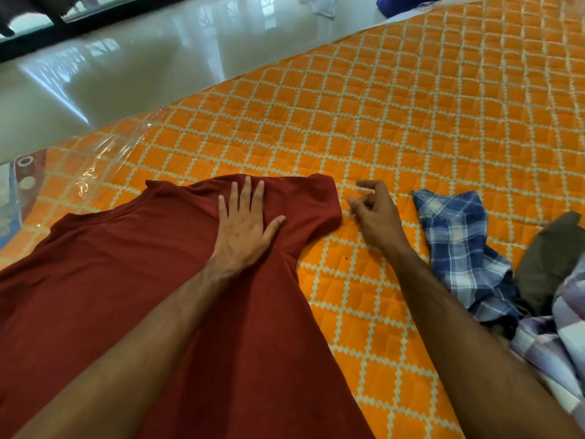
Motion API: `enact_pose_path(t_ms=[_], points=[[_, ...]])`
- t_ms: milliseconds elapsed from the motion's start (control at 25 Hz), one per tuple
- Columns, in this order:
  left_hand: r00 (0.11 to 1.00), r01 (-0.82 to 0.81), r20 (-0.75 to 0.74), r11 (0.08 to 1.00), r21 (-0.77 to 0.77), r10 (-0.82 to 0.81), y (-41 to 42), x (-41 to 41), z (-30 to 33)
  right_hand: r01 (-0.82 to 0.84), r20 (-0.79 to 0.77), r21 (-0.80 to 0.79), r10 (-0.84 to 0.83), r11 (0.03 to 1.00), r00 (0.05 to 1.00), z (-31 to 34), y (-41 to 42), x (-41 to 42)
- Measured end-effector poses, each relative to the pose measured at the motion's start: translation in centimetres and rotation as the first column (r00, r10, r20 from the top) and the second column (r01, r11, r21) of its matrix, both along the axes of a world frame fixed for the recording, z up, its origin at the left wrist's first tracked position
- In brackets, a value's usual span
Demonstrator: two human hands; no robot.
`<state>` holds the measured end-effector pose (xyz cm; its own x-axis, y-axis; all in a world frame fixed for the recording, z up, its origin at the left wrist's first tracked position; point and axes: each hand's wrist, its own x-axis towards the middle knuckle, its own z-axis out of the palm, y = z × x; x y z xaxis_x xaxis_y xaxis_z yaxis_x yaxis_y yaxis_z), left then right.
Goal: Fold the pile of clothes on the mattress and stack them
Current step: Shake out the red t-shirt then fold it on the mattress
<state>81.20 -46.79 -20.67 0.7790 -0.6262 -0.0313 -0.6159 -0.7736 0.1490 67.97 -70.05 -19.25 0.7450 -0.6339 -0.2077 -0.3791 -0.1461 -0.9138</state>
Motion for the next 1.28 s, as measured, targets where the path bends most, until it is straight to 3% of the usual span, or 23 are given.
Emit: enact_pose_path(t_ms=[80,160,200,320,520,680,800,920,1080,1280], points=[[0.999,0.030,0.021,1.000,0.001,-0.030,0.5,-1.4,-0.1,0.068,0.071,-0.274,-0.050,0.959,0.996,0.6,2.0,-0.7],[0.997,0.034,0.067,0.999,-0.037,-0.032,0.9,-3.3,0.2,-0.029,0.075,-0.536,0.081,0.844,0.994,1.0,5.8,-1.9],[0.996,0.062,0.073,0.997,-0.036,-0.059,1.0,-4.6,0.2,-0.114,0.033,-0.581,0.163,0.806,0.986,1.0,7.8,-2.9],[0.985,0.156,0.056,0.984,0.081,-0.161,1.2,-6.9,-0.7,-0.250,-0.085,-0.464,0.239,0.850,0.967,0.3,12.5,-7.5],[0.993,0.113,0.017,0.986,0.123,-0.116,-1.1,-6.4,0.4,-0.365,-0.208,-0.327,0.311,0.872,0.928,0.4,14.2,-15.8],[0.976,0.128,0.161,0.986,0.104,-0.144,-1.3,-9.9,1.7,-0.569,-0.464,-0.174,0.443,0.803,0.767,2.9,14.1,-19.9],[0.965,0.058,0.249,0.990,0.125,-0.088,-1.2,-10.4,1.9,-0.660,-0.582,-0.178,0.462,0.730,0.669,3.6,14.3,-21.9],[0.983,0.051,0.169,0.992,0.115,-0.070,-1.4,-10.4,2.2,-0.686,-0.669,-0.146,0.441,0.712,0.599,3.9,14.6,-23.6],[0.995,0.042,0.093,0.999,0.032,-0.044,-1.8,-10.9,2.3,-0.684,-0.687,-0.090,0.452,0.724,0.569,3.8,14.5,-25.0],[0.992,0.013,0.125,1.000,0.000,-0.013,-1.5,-12.2,1.9,-0.680,-0.565,0.001,0.562,0.733,0.604,3.4,14.1,-26.4]])
